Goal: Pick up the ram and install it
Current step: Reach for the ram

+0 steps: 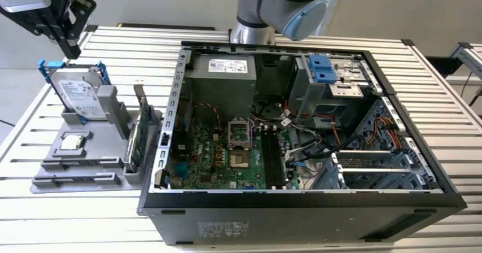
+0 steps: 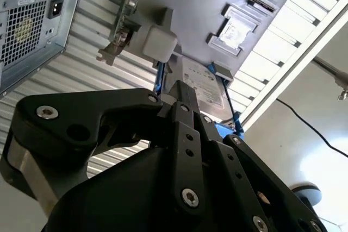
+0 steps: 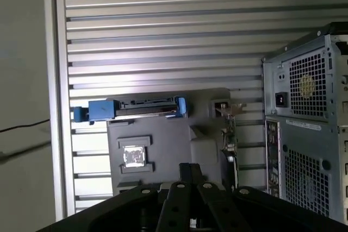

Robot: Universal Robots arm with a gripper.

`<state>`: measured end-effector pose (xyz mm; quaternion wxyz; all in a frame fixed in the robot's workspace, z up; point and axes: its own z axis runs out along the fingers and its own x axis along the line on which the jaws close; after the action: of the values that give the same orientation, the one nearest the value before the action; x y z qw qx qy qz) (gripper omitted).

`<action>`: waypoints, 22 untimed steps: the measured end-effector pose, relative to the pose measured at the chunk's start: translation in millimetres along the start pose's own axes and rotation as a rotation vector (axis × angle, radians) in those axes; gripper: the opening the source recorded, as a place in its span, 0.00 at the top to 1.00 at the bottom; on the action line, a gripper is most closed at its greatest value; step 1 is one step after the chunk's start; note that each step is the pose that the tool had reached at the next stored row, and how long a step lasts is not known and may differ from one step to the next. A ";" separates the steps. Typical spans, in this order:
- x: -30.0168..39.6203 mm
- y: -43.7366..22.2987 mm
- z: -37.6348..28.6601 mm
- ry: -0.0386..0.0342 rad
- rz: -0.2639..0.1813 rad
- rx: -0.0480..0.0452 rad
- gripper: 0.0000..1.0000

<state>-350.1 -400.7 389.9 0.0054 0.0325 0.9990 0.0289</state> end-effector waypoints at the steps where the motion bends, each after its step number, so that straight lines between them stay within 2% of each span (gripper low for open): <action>1: 2.0 -0.2 0.0 0.0001 0.000 0.0000 1.00; 14: 24.1 -1.6 -0.3 0.0003 0.000 0.0001 1.00; 22: 24.4 -1.9 -0.1 0.0010 0.000 0.0000 1.00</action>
<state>-374.6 -401.0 389.7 0.0049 0.0325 0.9990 0.0289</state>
